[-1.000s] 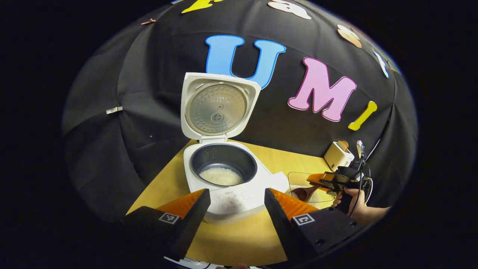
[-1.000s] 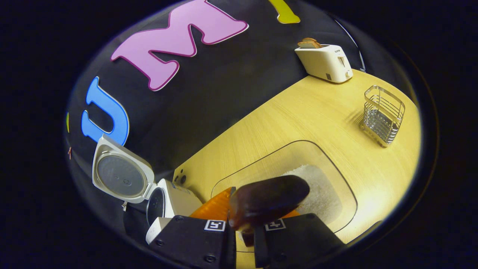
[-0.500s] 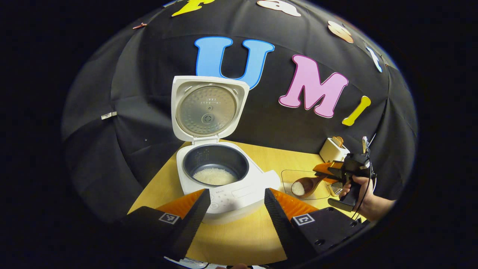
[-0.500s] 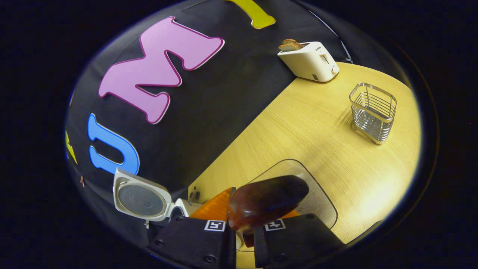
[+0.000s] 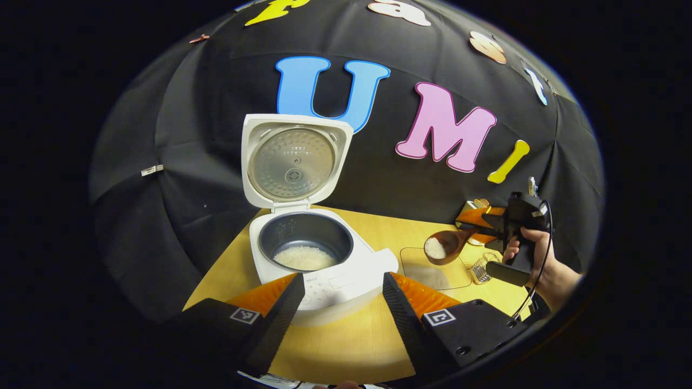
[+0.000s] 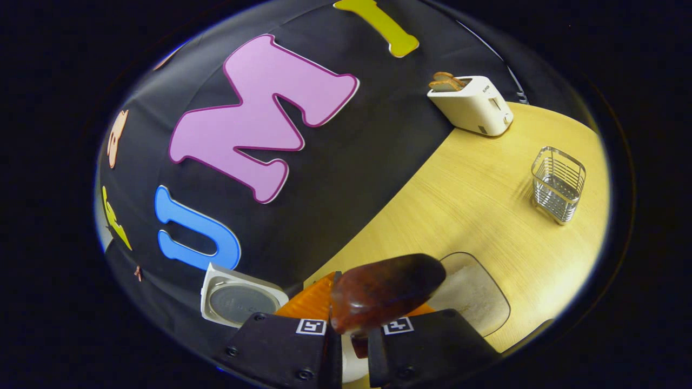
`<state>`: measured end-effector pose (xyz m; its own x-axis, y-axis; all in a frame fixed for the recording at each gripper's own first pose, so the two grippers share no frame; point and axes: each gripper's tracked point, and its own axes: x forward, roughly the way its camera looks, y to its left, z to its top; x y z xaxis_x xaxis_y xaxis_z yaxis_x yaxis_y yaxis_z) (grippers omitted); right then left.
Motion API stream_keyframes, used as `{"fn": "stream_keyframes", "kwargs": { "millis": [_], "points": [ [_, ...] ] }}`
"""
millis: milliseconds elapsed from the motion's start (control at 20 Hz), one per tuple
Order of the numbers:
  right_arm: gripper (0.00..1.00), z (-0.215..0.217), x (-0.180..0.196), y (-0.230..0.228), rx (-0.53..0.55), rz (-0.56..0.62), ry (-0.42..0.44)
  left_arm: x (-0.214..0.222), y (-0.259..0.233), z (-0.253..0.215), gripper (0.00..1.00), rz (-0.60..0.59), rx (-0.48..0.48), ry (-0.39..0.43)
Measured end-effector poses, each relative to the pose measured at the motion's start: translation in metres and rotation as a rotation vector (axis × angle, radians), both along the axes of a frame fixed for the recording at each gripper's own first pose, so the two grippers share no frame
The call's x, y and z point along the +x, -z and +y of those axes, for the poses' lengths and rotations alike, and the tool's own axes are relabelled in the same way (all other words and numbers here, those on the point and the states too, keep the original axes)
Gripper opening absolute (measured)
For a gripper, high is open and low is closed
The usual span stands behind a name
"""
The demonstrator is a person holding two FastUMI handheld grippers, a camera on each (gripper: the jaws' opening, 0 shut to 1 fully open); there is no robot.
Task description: Close the left gripper, press the button to open the rice cooker; take a wooden spoon from the chopstick holder with the right hand, scoop a spoonful of rice and pour it into the rice cooker, then put the wooden spoon back into the chopstick holder.
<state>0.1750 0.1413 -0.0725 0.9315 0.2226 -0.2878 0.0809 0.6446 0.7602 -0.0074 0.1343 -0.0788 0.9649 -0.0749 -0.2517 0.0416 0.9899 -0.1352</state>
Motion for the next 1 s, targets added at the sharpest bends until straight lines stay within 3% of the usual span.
{"fn": "stream_keyframes", "kwargs": {
  "millis": [500,750,1000],
  "points": [
    [0.11,0.087,0.021,-0.065,0.035,-0.073,-0.152,-0.008,-0.004,0.034,0.94,-0.017,-0.066,-0.078],
    [0.11,0.158,0.029,-0.069,0.029,-0.072,-0.262,-0.015,0.002,0.067,0.94,-0.01,-0.129,-0.164],
    [0.11,0.223,0.041,-0.057,-0.035,-0.078,-0.347,-0.02,0.004,0.105,0.94,-0.018,-0.125,-0.23]
  ]
}}
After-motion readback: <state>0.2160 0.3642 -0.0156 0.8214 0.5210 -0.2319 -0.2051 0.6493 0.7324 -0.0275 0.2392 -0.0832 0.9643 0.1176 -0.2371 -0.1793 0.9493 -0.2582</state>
